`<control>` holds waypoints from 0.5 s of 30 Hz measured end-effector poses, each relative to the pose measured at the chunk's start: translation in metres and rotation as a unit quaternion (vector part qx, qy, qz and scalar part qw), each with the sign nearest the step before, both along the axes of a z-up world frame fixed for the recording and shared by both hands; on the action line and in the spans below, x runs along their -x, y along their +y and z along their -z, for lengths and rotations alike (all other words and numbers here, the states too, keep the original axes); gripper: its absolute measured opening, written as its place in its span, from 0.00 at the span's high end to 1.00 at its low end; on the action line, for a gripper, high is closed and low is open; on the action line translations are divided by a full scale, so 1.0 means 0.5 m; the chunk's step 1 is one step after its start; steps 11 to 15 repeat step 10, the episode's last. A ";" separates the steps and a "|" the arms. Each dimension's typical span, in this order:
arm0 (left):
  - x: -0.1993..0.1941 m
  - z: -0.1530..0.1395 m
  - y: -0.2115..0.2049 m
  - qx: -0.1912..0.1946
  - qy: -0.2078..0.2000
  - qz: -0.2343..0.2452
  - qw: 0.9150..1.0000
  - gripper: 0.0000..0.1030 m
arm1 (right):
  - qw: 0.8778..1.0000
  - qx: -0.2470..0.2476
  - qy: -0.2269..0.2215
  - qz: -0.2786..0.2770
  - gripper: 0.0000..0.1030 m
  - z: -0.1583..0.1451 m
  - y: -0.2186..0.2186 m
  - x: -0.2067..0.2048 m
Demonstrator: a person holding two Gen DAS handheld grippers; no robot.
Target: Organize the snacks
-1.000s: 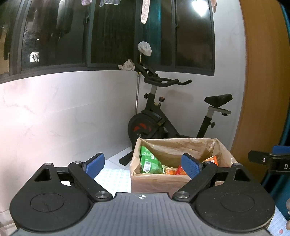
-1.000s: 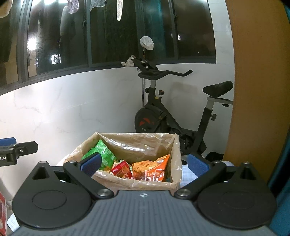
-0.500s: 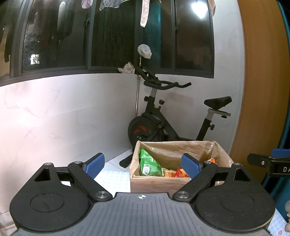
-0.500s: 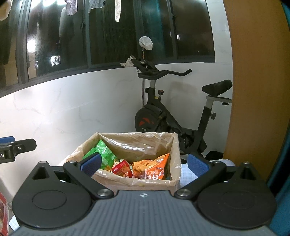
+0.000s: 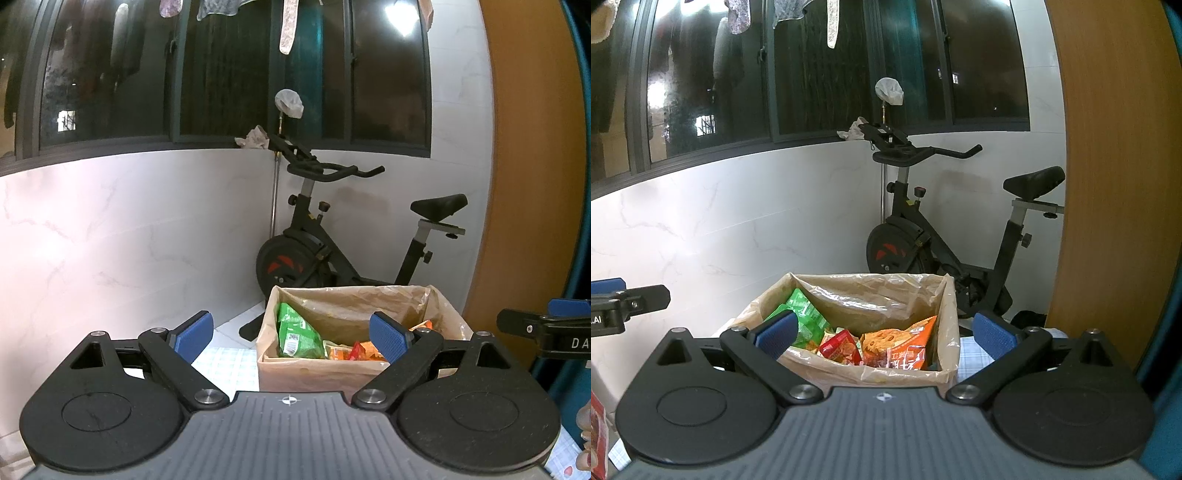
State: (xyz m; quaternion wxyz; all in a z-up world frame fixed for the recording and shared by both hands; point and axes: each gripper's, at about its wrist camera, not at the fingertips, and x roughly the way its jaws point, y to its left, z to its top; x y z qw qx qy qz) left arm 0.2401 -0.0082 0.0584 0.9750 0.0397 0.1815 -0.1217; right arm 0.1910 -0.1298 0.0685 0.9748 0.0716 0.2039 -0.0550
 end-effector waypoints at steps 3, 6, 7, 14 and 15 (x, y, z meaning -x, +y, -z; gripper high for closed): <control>-0.001 -0.001 0.003 0.000 0.000 0.002 1.000 0.10 | 1.000 0.000 0.000 0.000 0.00 0.000 0.000 0.000; -0.001 -0.001 0.005 -0.002 -0.004 0.002 1.000 0.10 | 1.000 0.000 0.000 0.000 0.00 0.000 0.000 0.000; -0.001 -0.001 0.005 -0.003 -0.004 0.003 1.000 0.10 | 1.000 0.000 0.001 0.000 0.00 0.000 0.000 0.000; -0.002 -0.001 0.007 -0.002 -0.004 0.003 1.000 0.10 | 1.000 0.000 0.002 0.000 0.00 0.001 0.000 -0.001; -0.002 -0.001 0.007 -0.002 -0.004 0.003 1.000 0.10 | 1.000 0.000 0.002 0.000 0.00 0.001 0.000 -0.001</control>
